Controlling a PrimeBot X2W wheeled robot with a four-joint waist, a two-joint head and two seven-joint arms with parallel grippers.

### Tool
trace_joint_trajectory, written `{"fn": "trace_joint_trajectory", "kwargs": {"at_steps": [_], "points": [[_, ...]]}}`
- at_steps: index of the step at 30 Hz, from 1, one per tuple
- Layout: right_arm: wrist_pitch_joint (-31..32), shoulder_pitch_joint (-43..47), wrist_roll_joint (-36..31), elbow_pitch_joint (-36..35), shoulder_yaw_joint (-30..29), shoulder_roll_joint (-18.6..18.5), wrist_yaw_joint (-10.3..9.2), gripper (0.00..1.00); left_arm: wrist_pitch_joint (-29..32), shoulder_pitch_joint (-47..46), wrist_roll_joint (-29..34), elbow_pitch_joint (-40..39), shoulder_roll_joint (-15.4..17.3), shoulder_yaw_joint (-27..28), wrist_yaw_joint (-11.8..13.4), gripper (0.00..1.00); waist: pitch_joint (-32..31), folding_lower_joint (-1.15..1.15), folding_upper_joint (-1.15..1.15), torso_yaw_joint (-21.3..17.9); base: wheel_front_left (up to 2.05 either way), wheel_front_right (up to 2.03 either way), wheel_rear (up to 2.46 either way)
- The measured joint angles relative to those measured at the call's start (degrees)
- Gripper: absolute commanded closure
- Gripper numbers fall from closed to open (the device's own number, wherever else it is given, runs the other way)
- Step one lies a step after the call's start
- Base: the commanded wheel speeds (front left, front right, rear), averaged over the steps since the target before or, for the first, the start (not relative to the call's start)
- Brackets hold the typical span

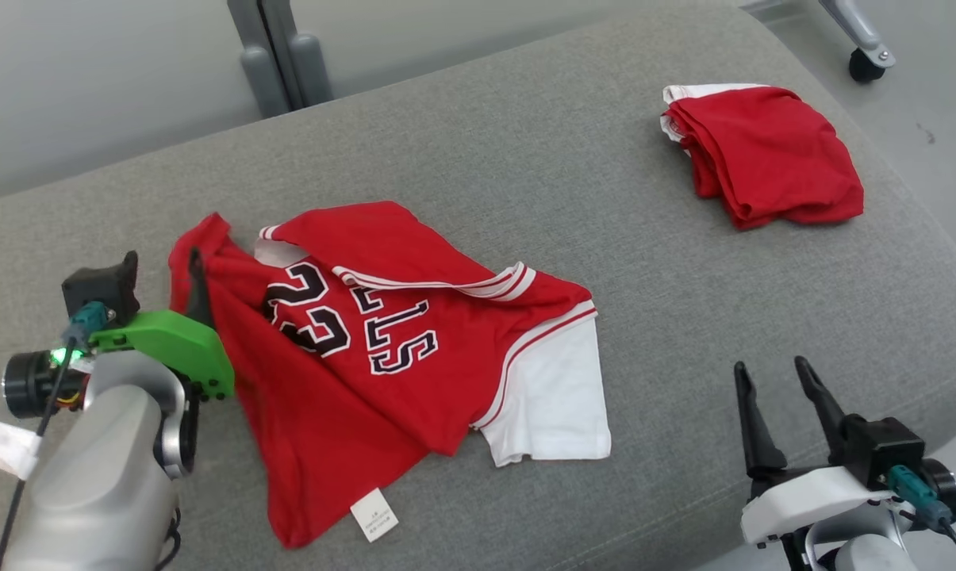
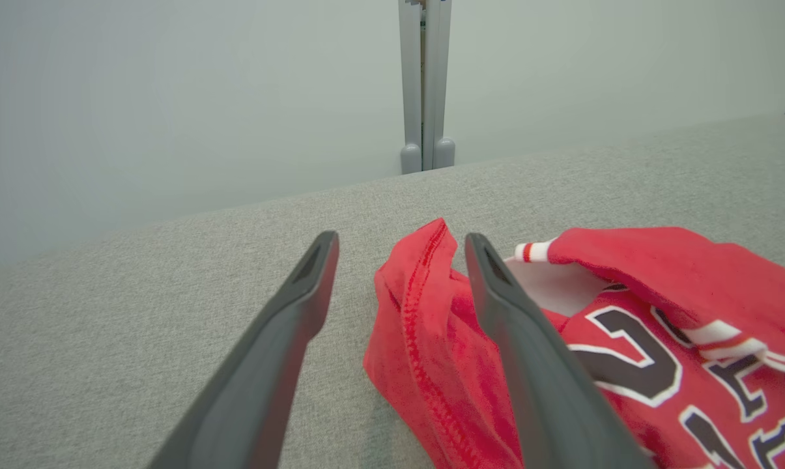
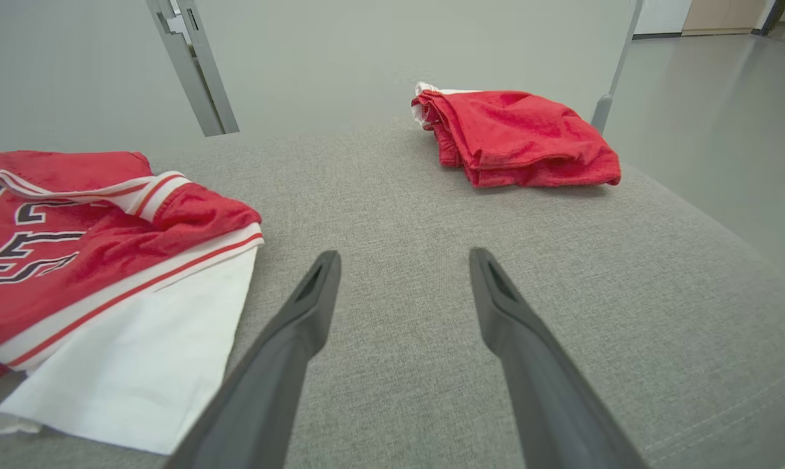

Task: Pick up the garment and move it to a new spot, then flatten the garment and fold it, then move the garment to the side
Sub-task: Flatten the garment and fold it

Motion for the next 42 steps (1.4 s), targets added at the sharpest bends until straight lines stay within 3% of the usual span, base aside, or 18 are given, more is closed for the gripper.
{"fn": "trace_joint_trajectory", "kwargs": {"at_steps": [8,14,19,28,33,42], "points": [[0.0,1.5,-3.7,-5.0,-3.8,0.0,0.00,0.00,-0.7,15.9,6.0,-20.6,-3.0,7.4,2.7,0.00,-3.4,0.00,0.00,4.3,0.00,0.00,0.00],[0.0,1.7,-5.2,-7.4,-3.8,0.0,0.00,0.00,-0.7,30.1,10.1,-33.3,-6.2,11.7,2.8,0.00,-6.1,0.00,0.00,8.9,0.00,0.00,0.00],[0.0,2.0,-5.3,-6.4,-4.4,0.0,0.00,0.00,-0.7,39.0,13.4,-38.5,-7.9,14.5,0.8,0.00,-8.0,0.00,0.00,12.9,0.00,0.00,0.00],[0.0,5.6,-3.5,-1.4,-4.2,0.0,0.00,0.00,-0.8,49.0,19.9,-40.8,-11.5,20.1,-4.9,0.00,-10.5,0.00,0.00,18.0,0.00,0.00,0.00],[0.0,6.0,-3.1,-0.5,-3.8,0.0,0.00,0.00,-0.8,50.6,22.4,-41.1,-13.6,23.4,-9.0,0.00,-11.0,0.00,0.00,19.3,0.00,0.00,0.00],[0.0,5.9,-3.0,0.3,-3.2,0.0,0.00,0.00,-0.8,50.6,25.0,-39.7,-15.6,27.5,-12.3,0.00,-10.5,0.00,0.00,19.7,0.00,0.00,0.00]]}}
